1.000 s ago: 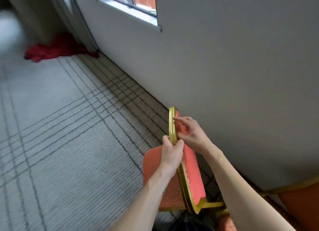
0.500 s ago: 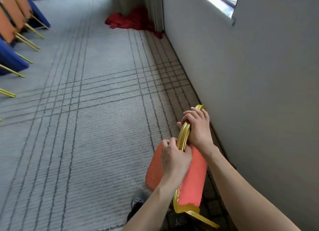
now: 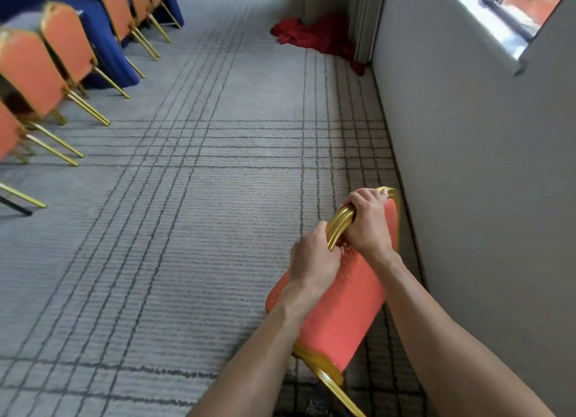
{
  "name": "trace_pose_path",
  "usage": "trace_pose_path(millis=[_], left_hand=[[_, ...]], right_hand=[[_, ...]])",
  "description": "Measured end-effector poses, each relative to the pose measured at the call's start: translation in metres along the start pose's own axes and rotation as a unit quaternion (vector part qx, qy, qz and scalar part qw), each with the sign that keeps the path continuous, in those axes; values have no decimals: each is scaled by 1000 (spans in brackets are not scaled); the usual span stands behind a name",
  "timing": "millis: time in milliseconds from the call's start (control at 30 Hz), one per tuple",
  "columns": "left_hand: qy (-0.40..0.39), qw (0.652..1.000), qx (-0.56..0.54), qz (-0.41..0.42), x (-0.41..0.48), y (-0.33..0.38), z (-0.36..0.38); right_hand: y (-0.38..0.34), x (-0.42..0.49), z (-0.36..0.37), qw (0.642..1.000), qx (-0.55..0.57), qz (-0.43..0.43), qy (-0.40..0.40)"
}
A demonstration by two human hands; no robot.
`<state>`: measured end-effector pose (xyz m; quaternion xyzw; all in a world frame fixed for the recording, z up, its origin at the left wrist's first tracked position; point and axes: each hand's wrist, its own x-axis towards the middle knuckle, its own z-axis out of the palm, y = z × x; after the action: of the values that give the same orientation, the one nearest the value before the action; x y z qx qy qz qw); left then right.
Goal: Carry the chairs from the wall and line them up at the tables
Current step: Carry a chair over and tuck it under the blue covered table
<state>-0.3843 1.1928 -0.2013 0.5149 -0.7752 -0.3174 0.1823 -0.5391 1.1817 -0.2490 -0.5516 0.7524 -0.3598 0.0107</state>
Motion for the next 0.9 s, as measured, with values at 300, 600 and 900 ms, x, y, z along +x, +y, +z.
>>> trace_pose_path(millis=[300,600,900], left_hand=[[43,993,100,35,49,-37,-66],[110,990,88,12,89,-111,-109],[92,987,130,-17,125,-190,-142]], right_hand=[[-60,43,21,995,-49,-66,62],[-105,52,84,993,-36,-110,-7],[-147,58,166,994,-18,-80,-67]])
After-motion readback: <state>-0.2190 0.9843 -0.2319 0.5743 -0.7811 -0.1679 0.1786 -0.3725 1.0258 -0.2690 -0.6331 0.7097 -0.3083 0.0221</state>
